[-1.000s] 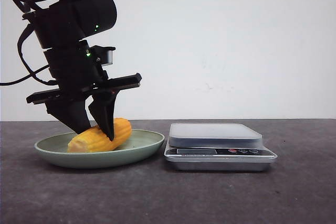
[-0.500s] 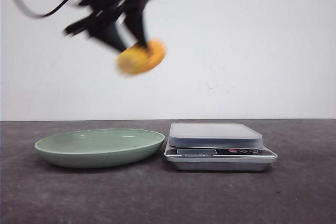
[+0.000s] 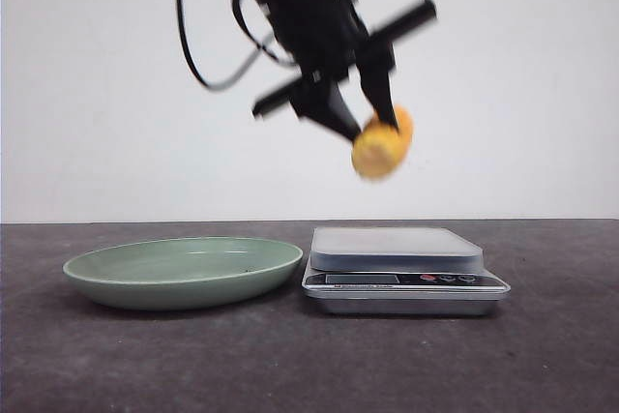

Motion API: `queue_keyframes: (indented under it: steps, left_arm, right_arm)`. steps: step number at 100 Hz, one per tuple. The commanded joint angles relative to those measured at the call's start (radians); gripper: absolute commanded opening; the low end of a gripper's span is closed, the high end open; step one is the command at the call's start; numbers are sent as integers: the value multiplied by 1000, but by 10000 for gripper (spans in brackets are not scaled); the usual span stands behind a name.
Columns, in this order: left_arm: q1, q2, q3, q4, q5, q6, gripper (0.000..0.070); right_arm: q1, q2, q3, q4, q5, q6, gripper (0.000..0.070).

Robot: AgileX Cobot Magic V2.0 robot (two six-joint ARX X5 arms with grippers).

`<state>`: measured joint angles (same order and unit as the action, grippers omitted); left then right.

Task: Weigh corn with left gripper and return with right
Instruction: 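Lift the corn with the left gripper and carry it over the scale, then open the left gripper to release the corn onto the scale, withdraw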

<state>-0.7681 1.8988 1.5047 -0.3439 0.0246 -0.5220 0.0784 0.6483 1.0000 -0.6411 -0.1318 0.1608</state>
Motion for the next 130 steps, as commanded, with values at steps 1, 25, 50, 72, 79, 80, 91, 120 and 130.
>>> queue_keyframes:
  steps: [1,25,50,72,79,80,91,120,130]
  left_arm:
    - [-6,39,30,10,-3,-26,4]
    - [-16,97,30,-13,0,-18,4]
    - [-18,124,30,-62,-2,-5,38]
    - [-22,124,30,-55,-2,-1,429]
    - [-25,124,30,-55,-2,8,439]
    - [-26,123,30,-55,-2,11,439]
    - [-37,119,39,-58,-2,24,438]
    - [-50,21,93,-90,-71,101,438]
    - [-50,-40,112,-140,-150,166,438]
  right_arm:
    - [3,3,22,3,1,-4,590]
    - [3,3,22,-4,1,-4,591]
    - [3,3,22,-9,1,-4,591]
    - [3,3,22,-21,1,-4,591]
    - [3,3,22,-25,1,-4,591]
    - [3,3,22,-26,1,-4,591]
    - [3,3,22,-31,1,-4,591]
    - [3,3,22,-42,1,-4,591]
    - [3,3,22,-45,0,-4,591]
